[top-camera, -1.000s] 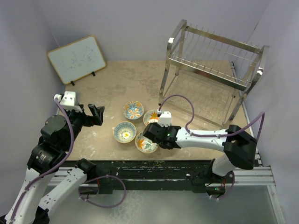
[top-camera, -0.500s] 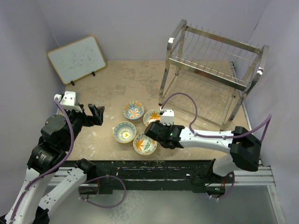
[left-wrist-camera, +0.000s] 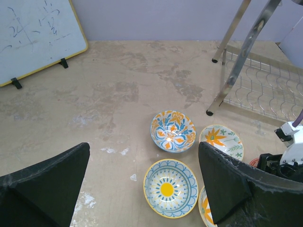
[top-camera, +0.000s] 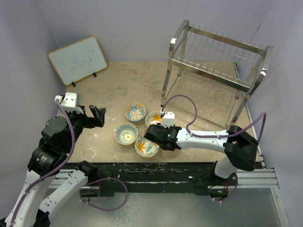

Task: Load the bowls into the dish rack

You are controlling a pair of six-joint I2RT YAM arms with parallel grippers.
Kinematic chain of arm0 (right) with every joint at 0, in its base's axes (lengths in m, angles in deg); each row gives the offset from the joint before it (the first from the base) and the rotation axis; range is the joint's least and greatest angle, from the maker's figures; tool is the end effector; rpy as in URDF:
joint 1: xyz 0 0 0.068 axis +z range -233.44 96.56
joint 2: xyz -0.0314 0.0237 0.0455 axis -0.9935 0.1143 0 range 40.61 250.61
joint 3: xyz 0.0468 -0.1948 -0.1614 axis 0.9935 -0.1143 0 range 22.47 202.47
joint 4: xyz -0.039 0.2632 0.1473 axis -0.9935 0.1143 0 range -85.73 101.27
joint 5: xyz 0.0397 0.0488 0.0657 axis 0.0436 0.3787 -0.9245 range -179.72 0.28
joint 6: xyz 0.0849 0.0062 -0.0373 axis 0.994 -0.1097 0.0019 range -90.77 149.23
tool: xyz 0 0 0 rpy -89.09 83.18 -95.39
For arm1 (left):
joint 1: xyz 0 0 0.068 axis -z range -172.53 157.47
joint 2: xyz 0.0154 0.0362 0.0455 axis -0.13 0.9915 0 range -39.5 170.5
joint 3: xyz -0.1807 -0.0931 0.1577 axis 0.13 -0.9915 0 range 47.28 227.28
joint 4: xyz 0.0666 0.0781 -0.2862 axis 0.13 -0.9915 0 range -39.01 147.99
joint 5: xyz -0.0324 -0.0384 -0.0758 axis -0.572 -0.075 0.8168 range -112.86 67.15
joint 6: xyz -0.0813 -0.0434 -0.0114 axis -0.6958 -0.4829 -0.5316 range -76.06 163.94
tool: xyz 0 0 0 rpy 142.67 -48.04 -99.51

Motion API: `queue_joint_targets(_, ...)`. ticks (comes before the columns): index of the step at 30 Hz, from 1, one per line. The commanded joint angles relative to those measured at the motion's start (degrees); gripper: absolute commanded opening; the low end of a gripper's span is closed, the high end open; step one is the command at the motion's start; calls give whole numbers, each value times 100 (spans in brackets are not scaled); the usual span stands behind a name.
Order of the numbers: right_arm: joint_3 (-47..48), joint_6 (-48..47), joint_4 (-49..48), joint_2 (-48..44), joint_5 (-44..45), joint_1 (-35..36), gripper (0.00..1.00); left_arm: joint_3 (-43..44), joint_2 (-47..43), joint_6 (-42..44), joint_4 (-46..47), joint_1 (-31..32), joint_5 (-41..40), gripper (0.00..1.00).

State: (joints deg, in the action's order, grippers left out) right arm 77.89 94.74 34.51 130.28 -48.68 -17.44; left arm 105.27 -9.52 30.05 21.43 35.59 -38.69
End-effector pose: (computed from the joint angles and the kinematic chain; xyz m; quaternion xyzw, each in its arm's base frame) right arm 0.1929 0.2984 0.1239 0.0735 0.9138 0.0482 0.3966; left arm 0.1747 -0.0675 0.4037 0.0038 0.7560 -0.1342 0.6407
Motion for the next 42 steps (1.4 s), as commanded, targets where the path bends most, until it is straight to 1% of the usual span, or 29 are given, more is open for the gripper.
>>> queue_joint_targets(1,171,185,23,5,219,32,42,17,-48,50,143,-43,-7,99)
queue_joint_targets(4,140,223,26,103,183,29,33,4,-66,47,126,-45,-15,99)
queue_joint_targets(6,72,271,15,144,143,35,29,2,-77,47,116,-43,-25,99)
queue_joint_targets(14,-197,423,-13,68,74,34,21,7,-115,27,56,-43,-25,99)
queue_joint_targets(15,-220,444,9,49,85,28,18,8,-115,20,57,-43,-25,99)
queue_joint_targets(16,-236,471,36,18,98,30,13,6,-121,25,54,-43,-25,99)
queue_joint_targets(17,-237,493,71,-15,114,35,5,9,-120,11,52,-43,-25,99)
queue_joint_targets(18,-241,501,117,-60,150,33,0,15,-123,9,51,-43,-25,99)
queue_joint_targets(23,-119,508,423,-463,334,37,0,43,-140,-8,34,-46,-42,99)
queue_joint_targets(27,-66,371,513,-1179,333,36,0,81,-150,-17,8,-43,-34,99)
queue_joint_targets(29,-148,315,437,-1717,255,37,0,107,-158,-22,1,-44,-34,99)
queue_joint_targets(31,-363,198,45,-2200,159,37,0,112,-170,-28,12,-42,-34,99)
queue_joint_targets(34,-869,-58,-982,-2910,22,28,0,111,-144,-41,37,-48,-9,99)
queue_joint_targets(36,-1166,-109,-1586,-3200,-72,29,0,141,-114,-44,54,-50,22,99)
queue_joint_targets(39,-1312,-141,-2096,-3332,-168,25,0,203,-64,-33,66,-43,77,99)
queue_joint_targets(42,-1331,-248,-2447,-3280,-417,-126,0,229,-38,-25,98,-39,105,99)
